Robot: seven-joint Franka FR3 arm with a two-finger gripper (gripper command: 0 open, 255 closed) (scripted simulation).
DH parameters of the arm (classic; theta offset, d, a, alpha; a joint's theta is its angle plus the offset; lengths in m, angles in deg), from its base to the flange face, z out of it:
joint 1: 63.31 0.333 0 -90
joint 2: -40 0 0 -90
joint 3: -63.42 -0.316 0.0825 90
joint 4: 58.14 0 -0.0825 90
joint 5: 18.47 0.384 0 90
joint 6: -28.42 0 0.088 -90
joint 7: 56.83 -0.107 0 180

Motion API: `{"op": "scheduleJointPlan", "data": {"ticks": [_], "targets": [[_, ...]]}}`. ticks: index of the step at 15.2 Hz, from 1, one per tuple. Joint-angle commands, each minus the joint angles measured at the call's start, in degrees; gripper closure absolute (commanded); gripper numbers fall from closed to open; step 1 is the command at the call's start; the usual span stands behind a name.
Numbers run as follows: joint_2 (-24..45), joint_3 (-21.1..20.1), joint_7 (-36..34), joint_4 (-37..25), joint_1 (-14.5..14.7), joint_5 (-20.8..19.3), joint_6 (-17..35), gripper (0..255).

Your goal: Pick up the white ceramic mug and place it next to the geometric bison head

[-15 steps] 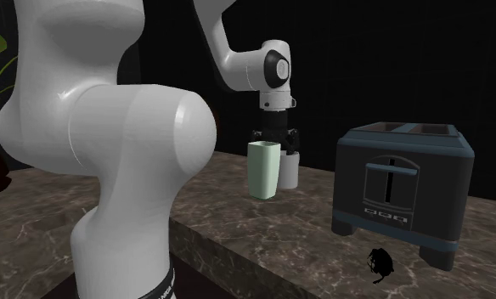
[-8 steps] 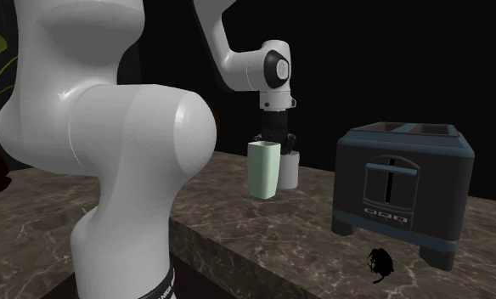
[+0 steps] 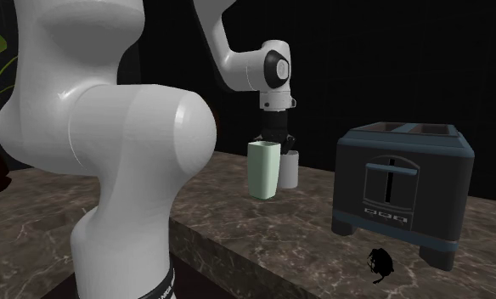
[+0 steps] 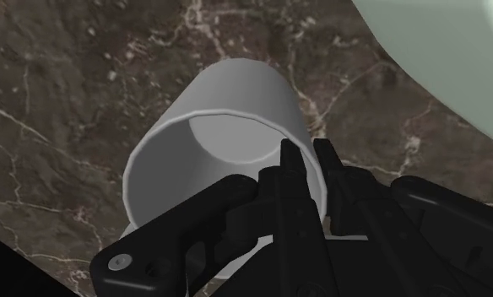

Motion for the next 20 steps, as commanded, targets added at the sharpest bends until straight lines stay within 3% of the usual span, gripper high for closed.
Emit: {"op": "scheduleJointPlan", "data": {"ticks": [1,20], "targets": [[-0.55,-0.06,-0.18,-0.3,-0.03,-0.22,-0.82,255],[-8.13,-1.38,-2.07,-8.56,-0.32,-2.32,-16.4,255]]}}
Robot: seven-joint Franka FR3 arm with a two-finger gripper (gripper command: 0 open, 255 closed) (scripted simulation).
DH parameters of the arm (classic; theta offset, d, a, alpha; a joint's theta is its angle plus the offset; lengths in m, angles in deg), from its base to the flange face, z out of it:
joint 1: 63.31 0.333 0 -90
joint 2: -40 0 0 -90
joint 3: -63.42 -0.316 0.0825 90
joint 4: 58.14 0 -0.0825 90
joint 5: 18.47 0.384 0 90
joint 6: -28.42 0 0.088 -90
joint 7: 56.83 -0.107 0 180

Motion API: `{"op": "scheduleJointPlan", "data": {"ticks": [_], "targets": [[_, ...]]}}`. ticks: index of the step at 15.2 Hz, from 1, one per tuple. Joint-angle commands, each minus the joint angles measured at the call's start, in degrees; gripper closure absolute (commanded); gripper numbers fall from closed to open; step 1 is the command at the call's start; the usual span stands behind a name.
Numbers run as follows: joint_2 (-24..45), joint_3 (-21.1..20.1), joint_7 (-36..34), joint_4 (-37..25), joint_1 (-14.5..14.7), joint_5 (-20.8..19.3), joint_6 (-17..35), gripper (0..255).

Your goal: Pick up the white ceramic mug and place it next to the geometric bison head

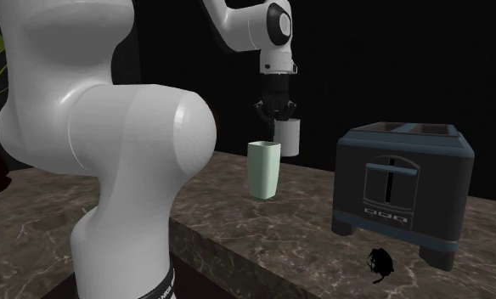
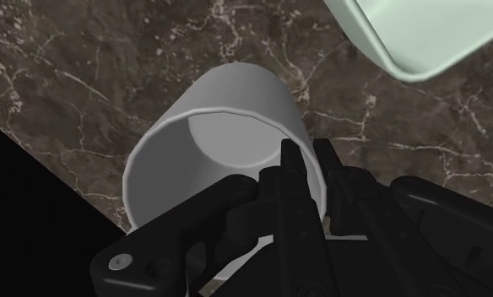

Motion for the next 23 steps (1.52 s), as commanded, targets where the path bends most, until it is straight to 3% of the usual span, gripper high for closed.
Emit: {"op": "scheduleJointPlan", "data": {"ticks": [1,23], "targets": [[-0.5,-0.15,-0.12,-1.12,0.01,-0.08,-1.63,255],[-2.65,-1.29,-0.45,-16.16,0.34,0.0,-18.77,255]]}}
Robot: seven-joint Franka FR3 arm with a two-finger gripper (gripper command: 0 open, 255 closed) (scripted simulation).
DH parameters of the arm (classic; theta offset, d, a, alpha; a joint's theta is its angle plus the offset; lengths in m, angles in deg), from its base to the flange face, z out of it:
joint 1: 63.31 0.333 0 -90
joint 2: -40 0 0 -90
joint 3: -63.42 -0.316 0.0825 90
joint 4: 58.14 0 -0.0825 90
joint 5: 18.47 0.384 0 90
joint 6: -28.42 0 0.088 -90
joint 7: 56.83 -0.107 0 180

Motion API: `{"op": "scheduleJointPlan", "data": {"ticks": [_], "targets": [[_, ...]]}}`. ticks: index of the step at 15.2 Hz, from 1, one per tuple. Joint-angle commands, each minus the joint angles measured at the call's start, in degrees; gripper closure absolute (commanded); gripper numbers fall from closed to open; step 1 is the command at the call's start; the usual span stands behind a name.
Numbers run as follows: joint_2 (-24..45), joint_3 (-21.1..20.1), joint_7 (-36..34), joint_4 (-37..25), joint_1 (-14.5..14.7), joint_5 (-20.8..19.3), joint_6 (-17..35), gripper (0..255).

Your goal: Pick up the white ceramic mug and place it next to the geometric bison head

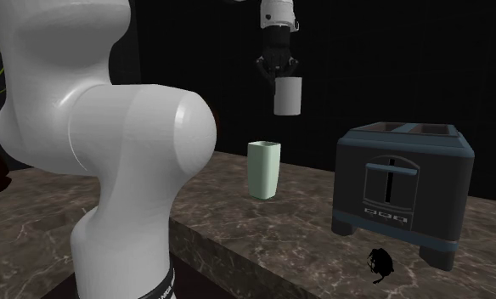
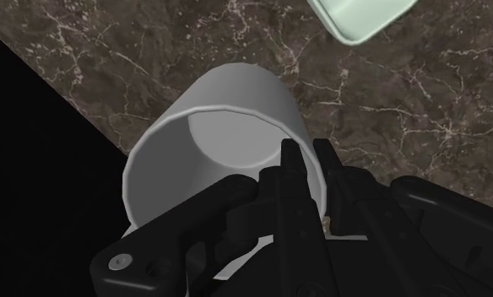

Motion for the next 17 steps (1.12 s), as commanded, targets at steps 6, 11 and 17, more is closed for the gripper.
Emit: {"op": "scheduleJointPlan", "data": {"ticks": [6,11,17], "targets": [[0.51,-0.21,0.09,-5.93,0.17,0.25,-5.46,255],[1.3,-0.27,0.26,-10.58,0.29,0.51,-9.34,255],[2.71,-0.24,0.54,-16.68,0.43,0.89,-14.07,255]]}}
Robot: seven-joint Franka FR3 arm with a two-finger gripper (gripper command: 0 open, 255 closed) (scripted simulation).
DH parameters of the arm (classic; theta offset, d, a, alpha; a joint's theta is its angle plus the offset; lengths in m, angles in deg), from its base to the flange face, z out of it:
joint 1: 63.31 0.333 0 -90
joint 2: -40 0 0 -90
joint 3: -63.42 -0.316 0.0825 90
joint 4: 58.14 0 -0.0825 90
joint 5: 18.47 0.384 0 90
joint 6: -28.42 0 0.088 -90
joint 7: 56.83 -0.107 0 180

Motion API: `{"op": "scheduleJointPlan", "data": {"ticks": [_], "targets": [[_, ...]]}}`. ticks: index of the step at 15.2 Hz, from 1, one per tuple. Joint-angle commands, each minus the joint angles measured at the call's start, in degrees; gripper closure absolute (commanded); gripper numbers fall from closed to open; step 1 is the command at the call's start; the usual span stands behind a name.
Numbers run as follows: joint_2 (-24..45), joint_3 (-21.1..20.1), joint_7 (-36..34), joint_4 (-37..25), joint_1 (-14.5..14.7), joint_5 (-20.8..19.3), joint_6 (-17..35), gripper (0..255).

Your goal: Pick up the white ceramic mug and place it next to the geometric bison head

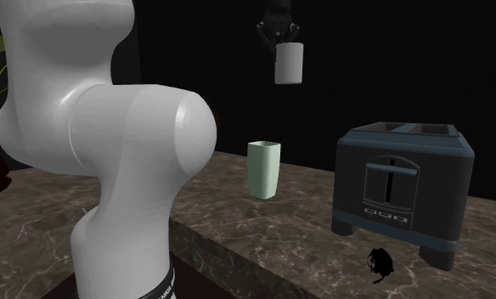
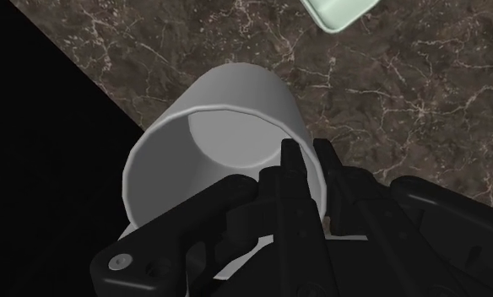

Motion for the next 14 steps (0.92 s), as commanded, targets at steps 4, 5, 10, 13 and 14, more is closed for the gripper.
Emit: {"op": "scheduleJointPlan", "data": {"ticks": [4,5,10,13,14], "targets": [[1.4,0.07,0.27,-5.51,0.1,0.37,-4.17,255],[1.75,0.1,0.35,-6.68,0.12,0.45,-5.0,255],[3.78,0.34,0.78,-12.87,0.16,0.97,-9.23,255],[2.72,-1.63,-2.31,-11.77,1.26,0.9,-9.23,255],[2.26,-2.59,-3.84,-11.26,1.82,0.9,-9.19,255]]}}
